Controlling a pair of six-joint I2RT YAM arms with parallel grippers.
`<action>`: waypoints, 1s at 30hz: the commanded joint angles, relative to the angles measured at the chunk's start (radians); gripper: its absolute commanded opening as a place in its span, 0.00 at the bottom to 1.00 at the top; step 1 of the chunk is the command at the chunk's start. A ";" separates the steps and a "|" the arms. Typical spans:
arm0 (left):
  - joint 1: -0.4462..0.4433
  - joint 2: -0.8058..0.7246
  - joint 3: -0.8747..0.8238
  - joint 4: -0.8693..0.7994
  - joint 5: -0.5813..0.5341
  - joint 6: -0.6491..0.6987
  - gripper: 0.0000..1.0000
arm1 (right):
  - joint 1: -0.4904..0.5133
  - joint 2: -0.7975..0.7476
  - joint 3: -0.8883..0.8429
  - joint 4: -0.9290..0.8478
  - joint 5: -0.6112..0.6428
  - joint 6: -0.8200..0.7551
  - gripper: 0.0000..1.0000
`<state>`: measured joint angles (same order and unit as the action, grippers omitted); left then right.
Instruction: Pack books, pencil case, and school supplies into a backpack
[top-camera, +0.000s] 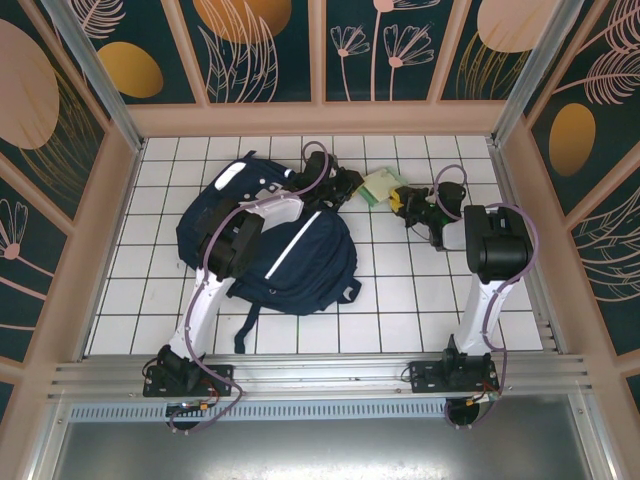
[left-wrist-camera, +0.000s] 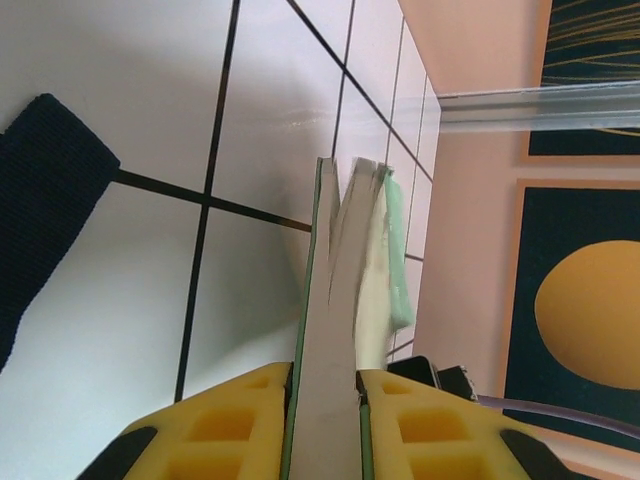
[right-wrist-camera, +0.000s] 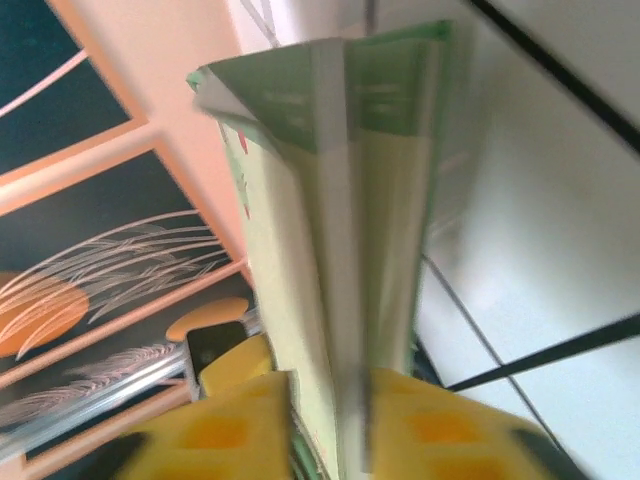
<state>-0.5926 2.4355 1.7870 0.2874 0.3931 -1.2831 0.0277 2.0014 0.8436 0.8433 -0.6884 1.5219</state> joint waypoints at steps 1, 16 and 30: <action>-0.006 -0.058 0.016 0.023 0.037 0.047 0.04 | 0.009 -0.091 0.035 -0.179 0.043 -0.151 0.48; 0.038 -0.299 0.056 -0.300 0.179 0.455 0.03 | 0.025 -0.318 0.143 -0.646 0.143 -0.721 0.85; 0.118 -0.568 -0.217 -0.303 0.434 0.516 0.00 | 0.045 -0.328 0.012 -0.017 -0.376 -0.520 0.97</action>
<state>-0.4759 1.9457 1.6012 -0.0357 0.7460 -0.8032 0.0593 1.6470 0.8902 0.5419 -0.8936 0.8471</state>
